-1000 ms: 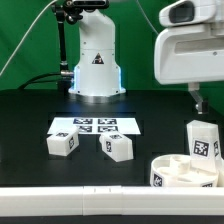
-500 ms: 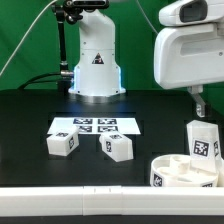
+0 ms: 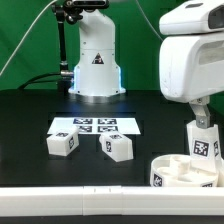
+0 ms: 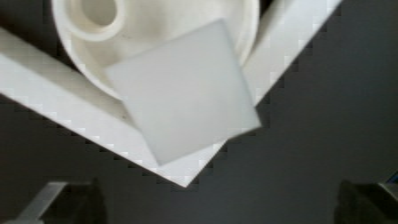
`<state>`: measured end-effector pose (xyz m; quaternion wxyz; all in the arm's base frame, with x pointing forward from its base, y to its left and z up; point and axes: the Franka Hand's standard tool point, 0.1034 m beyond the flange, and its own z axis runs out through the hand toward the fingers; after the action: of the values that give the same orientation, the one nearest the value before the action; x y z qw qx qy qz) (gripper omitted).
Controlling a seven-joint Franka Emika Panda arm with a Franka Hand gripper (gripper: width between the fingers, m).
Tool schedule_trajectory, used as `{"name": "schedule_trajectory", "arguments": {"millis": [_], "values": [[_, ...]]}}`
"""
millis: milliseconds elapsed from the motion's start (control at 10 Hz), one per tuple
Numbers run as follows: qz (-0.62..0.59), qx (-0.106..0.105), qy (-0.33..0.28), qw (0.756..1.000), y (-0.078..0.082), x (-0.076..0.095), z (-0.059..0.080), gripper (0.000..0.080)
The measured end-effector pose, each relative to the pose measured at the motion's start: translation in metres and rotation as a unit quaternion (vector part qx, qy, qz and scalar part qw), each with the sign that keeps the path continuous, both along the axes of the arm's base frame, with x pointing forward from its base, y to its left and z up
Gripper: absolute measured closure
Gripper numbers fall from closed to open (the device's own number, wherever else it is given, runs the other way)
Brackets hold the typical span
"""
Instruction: Assemble stool
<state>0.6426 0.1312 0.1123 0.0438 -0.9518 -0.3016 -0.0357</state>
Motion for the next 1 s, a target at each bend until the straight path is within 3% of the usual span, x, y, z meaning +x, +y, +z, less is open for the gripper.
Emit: {"name": "schedule_trajectory", "arguments": {"millis": [400, 1000], "values": [[0.113, -0.010, -0.013, 0.993, -0.005, 0.001, -0.001, 0.0150], [0.107, -0.013, -0.029, 0.994, -0.006, -0.003, -0.021, 0.0150]]}}
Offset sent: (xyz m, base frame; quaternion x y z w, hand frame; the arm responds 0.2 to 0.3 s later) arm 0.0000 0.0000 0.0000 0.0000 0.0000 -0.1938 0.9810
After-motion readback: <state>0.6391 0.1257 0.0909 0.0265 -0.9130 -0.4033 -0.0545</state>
